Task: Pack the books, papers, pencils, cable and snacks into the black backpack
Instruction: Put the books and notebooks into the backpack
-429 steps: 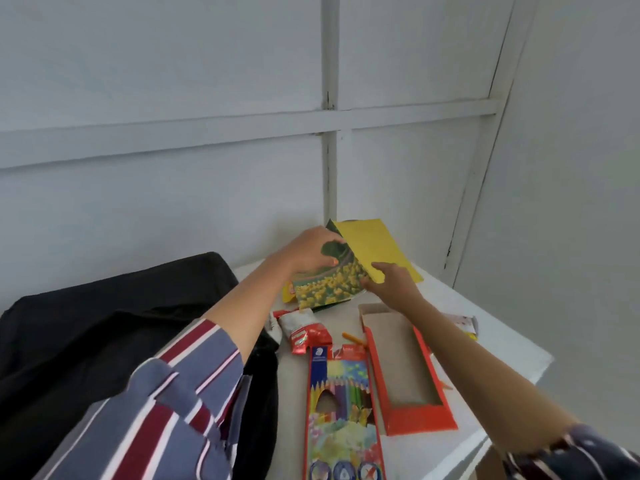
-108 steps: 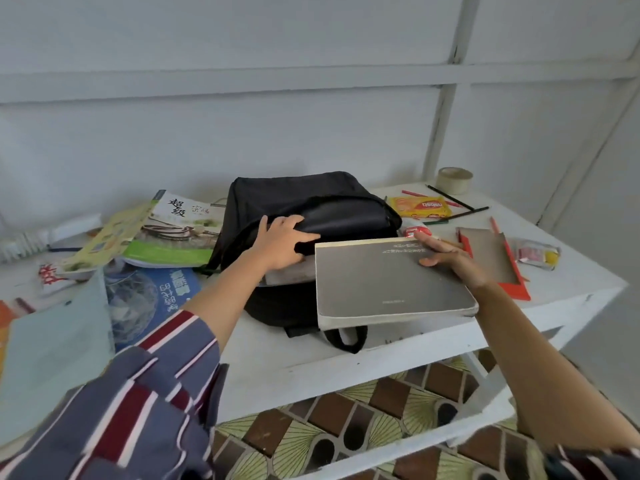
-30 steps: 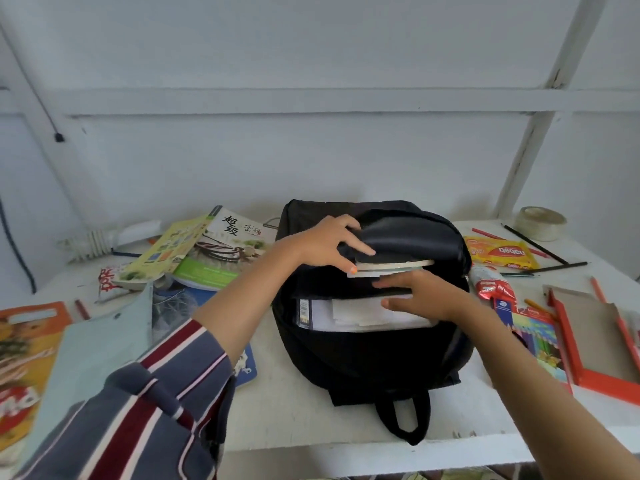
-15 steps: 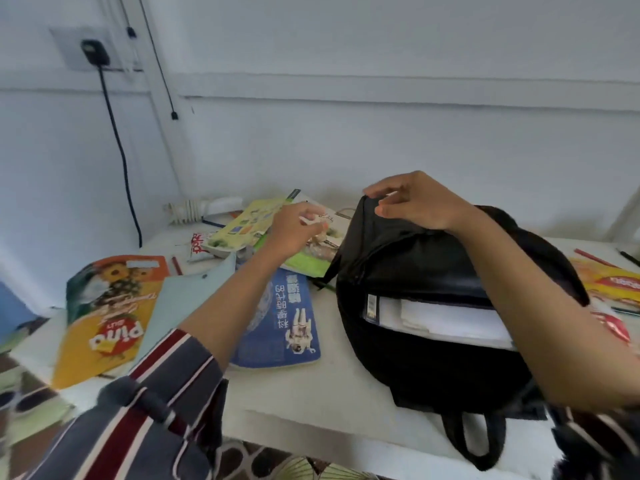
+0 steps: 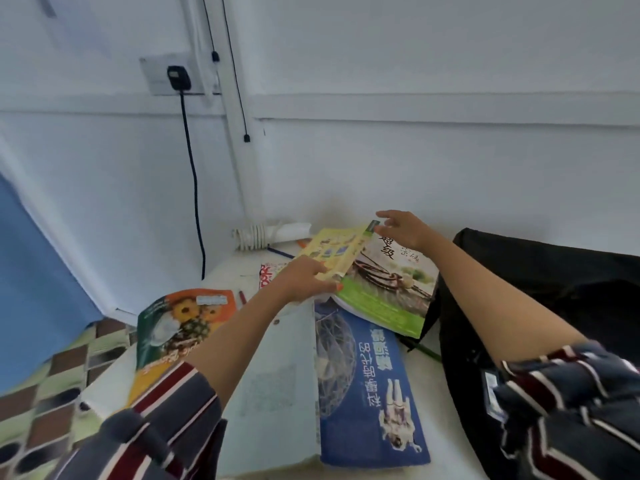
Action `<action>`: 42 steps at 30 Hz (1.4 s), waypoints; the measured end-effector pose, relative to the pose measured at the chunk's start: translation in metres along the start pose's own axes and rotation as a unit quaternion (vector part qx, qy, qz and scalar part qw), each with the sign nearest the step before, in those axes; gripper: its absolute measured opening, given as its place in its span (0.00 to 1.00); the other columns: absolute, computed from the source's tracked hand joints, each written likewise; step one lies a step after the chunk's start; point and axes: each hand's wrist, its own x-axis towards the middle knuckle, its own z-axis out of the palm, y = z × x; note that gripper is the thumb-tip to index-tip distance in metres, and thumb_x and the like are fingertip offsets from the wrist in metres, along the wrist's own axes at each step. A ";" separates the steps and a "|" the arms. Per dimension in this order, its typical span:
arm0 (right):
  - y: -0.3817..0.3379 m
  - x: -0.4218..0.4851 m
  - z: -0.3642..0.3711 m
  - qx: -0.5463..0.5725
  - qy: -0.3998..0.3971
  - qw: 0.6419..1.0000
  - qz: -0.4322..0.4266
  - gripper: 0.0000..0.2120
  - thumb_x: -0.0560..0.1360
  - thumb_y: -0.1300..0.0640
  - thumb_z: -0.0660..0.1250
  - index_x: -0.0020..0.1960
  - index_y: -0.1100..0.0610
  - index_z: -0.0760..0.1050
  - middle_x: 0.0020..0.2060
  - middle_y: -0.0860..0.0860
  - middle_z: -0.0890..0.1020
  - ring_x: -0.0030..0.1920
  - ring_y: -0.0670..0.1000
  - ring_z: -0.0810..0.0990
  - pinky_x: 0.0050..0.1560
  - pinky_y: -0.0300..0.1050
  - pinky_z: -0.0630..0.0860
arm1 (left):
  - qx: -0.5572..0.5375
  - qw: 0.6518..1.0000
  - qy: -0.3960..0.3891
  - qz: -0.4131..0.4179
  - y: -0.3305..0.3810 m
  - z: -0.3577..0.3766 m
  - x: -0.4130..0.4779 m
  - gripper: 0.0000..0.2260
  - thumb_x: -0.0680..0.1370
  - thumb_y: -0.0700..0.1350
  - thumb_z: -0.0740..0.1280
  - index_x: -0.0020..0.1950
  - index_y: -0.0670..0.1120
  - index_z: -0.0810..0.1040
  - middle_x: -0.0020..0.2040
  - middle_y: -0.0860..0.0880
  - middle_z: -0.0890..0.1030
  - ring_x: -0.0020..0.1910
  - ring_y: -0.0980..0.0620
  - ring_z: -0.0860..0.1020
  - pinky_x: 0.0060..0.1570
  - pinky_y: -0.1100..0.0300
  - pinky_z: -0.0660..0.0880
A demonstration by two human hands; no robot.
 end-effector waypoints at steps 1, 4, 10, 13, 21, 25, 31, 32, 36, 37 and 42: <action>0.002 0.008 0.004 0.003 -0.001 1.000 0.003 0.24 0.79 0.52 0.61 0.73 0.57 0.63 0.69 0.59 0.67 0.68 0.57 0.68 0.62 0.46 0.64 | -0.006 1.000 -0.007 0.009 -0.002 0.000 0.001 0.11 0.72 0.56 0.70 0.46 0.49 0.76 0.46 0.45 0.71 0.46 0.52 0.69 0.38 0.60 0.63; 0.008 0.029 0.012 0.027 -0.009 0.999 0.018 0.25 0.79 0.50 0.61 0.74 0.55 0.61 0.73 0.56 0.62 0.72 0.56 0.61 0.67 0.50 0.61 | -0.001 1.000 -0.014 0.024 -0.006 0.002 0.004 0.14 0.71 0.58 0.70 0.44 0.48 0.79 0.43 0.49 0.70 0.43 0.53 0.68 0.38 0.59 0.61; 0.020 0.052 0.019 0.079 -0.039 0.995 0.042 0.25 0.78 0.52 0.63 0.73 0.55 0.63 0.71 0.57 0.64 0.70 0.57 0.63 0.60 0.47 0.64 | 0.100 0.994 0.001 0.047 -0.009 0.008 0.014 0.22 0.71 0.61 0.67 0.49 0.43 0.82 0.49 0.46 0.78 0.46 0.49 0.75 0.40 0.57 0.68; 0.024 0.056 0.021 0.095 -0.024 0.995 0.025 0.22 0.77 0.55 0.64 0.70 0.57 0.66 0.67 0.57 0.68 0.67 0.56 0.66 0.57 0.44 0.64 | 0.097 0.993 0.014 0.069 -0.008 0.008 0.016 0.20 0.72 0.58 0.67 0.43 0.40 0.83 0.45 0.42 0.78 0.41 0.47 0.75 0.34 0.57 0.66; 0.020 0.051 0.010 0.159 0.029 0.987 -0.022 0.16 0.77 0.56 0.64 0.64 0.54 0.72 0.57 0.51 0.72 0.60 0.50 0.67 0.57 0.44 0.66 | 0.026 0.982 0.088 0.163 0.006 -0.002 0.007 0.27 0.63 0.64 0.57 0.30 0.41 0.79 0.29 0.48 0.70 0.29 0.54 0.66 0.30 0.53 0.63; 0.017 0.045 0.001 0.215 0.042 0.975 -0.023 0.13 0.76 0.58 0.66 0.60 0.52 0.74 0.53 0.54 0.76 0.54 0.54 0.77 0.57 0.49 0.74 | 0.020 0.977 0.099 0.187 0.016 -0.007 0.000 0.17 0.62 0.63 0.58 0.25 0.51 0.73 0.27 0.55 0.65 0.29 0.55 0.66 0.31 0.57 0.64; 0.009 0.034 -0.011 0.246 0.056 0.967 -0.025 0.15 0.76 0.60 0.65 0.63 0.55 0.73 0.44 0.51 0.77 0.41 0.49 0.80 0.46 0.41 0.79 | 0.000 0.971 0.130 0.201 0.024 -0.009 -0.005 0.20 0.61 0.61 0.59 0.27 0.44 0.77 0.29 0.52 0.69 0.32 0.49 0.72 0.32 0.52 0.67; 0.007 0.032 -0.013 0.248 0.060 0.967 -0.026 0.15 0.76 0.60 0.65 0.63 0.56 0.73 0.43 0.50 0.77 0.41 0.49 0.79 0.44 0.39 0.78 | -0.006 0.969 0.135 0.206 0.026 -0.009 -0.006 0.22 0.62 0.60 0.60 0.28 0.42 0.79 0.29 0.49 0.71 0.31 0.49 0.71 0.32 0.52 0.67; 0.001 0.026 -0.024 0.259 0.075 0.962 -0.039 0.13 0.76 0.60 0.66 0.60 0.53 0.75 0.42 0.50 0.77 0.48 0.54 0.78 0.56 0.51 0.75 | -0.055 0.961 0.161 0.220 0.033 -0.013 -0.011 0.19 0.62 0.57 0.62 0.29 0.41 0.81 0.30 0.42 0.75 0.28 0.53 0.69 0.30 0.51 0.69; -0.002 0.024 -0.027 0.261 0.078 0.961 -0.041 0.13 0.76 0.60 0.66 0.59 0.52 0.75 0.42 0.50 0.77 0.48 0.54 0.78 0.57 0.52 0.75 | -0.067 0.958 0.165 0.223 0.035 -0.015 -0.012 0.18 0.62 0.56 0.63 0.30 0.42 0.82 0.30 0.42 0.75 0.28 0.53 0.69 0.30 0.51 0.69; -0.014 0.013 -0.040 0.280 0.102 0.952 -0.064 0.16 0.76 0.62 0.66 0.63 0.56 0.74 0.40 0.49 0.77 0.41 0.47 0.78 0.50 0.43 0.76 | -0.102 0.947 0.194 0.233 0.044 -0.021 -0.016 0.19 0.61 0.55 0.65 0.33 0.39 0.83 0.33 0.43 0.77 0.28 0.51 0.72 0.29 0.54 0.69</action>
